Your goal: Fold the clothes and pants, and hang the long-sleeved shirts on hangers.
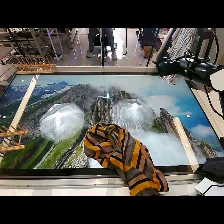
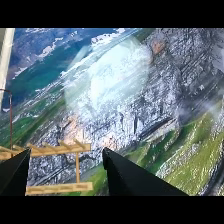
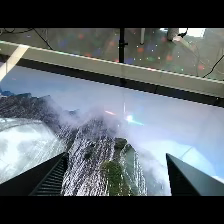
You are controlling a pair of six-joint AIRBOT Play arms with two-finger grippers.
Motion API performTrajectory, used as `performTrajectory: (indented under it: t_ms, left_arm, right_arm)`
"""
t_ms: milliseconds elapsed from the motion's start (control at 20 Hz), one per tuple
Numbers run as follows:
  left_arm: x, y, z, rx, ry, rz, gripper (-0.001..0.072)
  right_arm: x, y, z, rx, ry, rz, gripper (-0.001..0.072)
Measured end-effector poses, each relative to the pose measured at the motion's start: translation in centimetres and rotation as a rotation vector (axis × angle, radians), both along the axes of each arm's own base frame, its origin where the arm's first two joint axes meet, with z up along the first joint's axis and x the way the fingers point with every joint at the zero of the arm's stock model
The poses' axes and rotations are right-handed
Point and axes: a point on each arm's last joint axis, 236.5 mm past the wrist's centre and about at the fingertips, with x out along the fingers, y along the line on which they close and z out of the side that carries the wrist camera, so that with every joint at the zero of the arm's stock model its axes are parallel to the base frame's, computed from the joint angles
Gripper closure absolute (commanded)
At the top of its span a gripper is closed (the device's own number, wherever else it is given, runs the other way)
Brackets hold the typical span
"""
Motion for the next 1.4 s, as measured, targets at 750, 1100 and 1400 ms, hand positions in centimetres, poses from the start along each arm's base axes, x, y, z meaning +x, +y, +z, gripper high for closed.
performTrajectory:
  t_ms: [750, 1100, 1400]
  left_arm:
    - [1.0, 0.0, 1.3, 0.017, -0.065, -0.012, 0.0223]
    - [1.2, -0.3, 1.5, 0.011, -0.08, -0.024, 0.0221]
    - [2.5, -7.8, -1.3, -0.209, 0.002, -0.264, 0.0107]
  right_arm:
    - [0.0, 0.0, 0.0, 0.001, 0.0, 0.0, 0.0004]
    - [0.1, 0.6, 0.9, 0.062, -0.022, 0.008, 0.0004]
    - [-1.6, 1.4, -2.0, 0.114, 0.14, 0.022, 0.014]
